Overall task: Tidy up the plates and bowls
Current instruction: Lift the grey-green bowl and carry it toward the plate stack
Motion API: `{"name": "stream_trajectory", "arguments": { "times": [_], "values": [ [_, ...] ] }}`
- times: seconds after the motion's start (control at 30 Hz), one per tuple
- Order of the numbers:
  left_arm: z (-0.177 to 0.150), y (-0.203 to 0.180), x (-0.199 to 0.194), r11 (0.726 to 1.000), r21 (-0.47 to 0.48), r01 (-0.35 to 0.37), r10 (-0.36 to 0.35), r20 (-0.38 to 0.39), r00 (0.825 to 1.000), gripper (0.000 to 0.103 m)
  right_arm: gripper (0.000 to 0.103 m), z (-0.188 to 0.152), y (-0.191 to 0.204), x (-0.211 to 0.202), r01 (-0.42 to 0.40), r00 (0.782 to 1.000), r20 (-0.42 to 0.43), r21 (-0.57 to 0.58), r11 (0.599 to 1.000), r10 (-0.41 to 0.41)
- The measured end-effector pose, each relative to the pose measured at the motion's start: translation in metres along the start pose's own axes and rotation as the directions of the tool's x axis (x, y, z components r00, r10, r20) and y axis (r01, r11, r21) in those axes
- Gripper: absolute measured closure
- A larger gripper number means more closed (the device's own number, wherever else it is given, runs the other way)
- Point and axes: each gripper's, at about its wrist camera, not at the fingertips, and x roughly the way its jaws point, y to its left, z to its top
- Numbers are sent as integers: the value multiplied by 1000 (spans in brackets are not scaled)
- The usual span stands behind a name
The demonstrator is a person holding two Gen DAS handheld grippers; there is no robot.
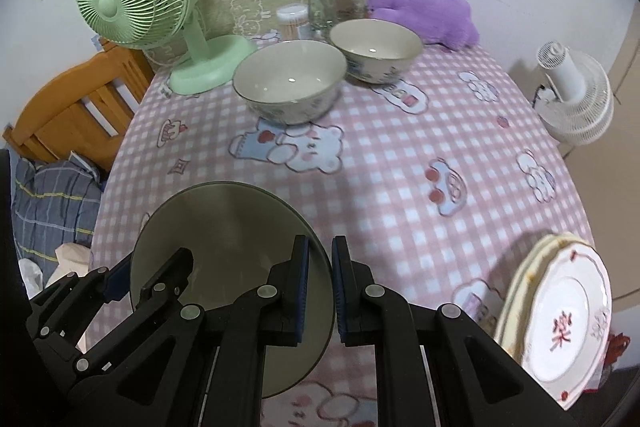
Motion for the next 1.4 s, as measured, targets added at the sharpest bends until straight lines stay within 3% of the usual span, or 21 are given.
{"name": "stream_trajectory", "arguments": {
  "times": [0.5,1.0,1.27,1.4],
  "values": [
    [-37,-55,-17,998,8,68,-67,-77,995,79,88,-39,-59,-24,19,996,-86,9,1000,-18],
    [-70,-84,-19,999,-40,16,-22,-157,987,79,88,-67,-90,-16,-35,979,-203,-58,998,23],
    [-68,-79,-10,996,-89,-18,4,-156,988,79,88,-60,-84,-9,-47,983,-180,-100,994,28],
    [-67,-80,-11,996,-91,-7,-6,-145,989,66,87,-59,-82,-5,-55,984,-177,-111,992,34]
  ]
}}
